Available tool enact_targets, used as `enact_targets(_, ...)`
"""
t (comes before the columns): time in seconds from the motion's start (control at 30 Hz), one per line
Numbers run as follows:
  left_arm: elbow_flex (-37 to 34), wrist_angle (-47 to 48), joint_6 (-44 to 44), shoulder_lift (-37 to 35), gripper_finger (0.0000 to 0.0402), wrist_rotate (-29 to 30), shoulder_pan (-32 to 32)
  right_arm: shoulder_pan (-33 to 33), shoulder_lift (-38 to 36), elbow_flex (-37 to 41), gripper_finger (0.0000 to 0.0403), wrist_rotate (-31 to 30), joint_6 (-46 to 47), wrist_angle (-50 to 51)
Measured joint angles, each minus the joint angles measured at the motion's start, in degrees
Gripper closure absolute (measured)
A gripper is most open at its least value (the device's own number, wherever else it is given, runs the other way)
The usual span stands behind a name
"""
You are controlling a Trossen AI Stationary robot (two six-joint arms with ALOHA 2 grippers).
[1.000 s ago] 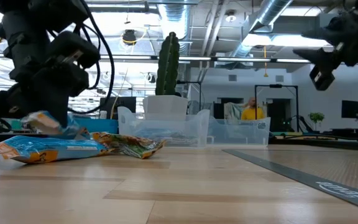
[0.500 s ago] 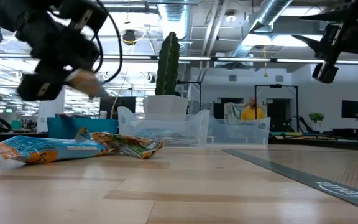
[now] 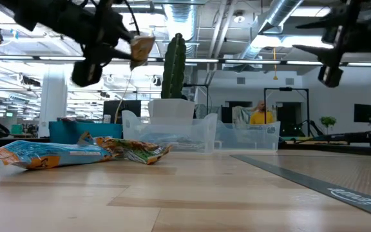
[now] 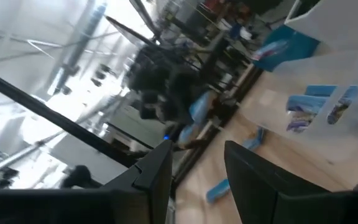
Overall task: Pick and place Granola Bars by type
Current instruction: Put the yellow granola bar into the top transparent bin
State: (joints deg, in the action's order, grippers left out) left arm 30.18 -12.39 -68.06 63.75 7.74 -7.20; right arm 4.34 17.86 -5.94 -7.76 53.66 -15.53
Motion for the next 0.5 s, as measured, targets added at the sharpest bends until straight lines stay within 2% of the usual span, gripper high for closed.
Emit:
enact_targets(0.33,7.6,-0.1,11.5,0.0,0.0321,-2.9,3.6,-2.8,20.4,-12.0,0.0265,0.3,-1.1,-1.4)
enact_targets(0.5,10.0,0.0,14.5,0.1,0.0321,-2.9,3.9,-6.8,28.7,-17.2,0.0256,6.6,-1.6,-5.2)
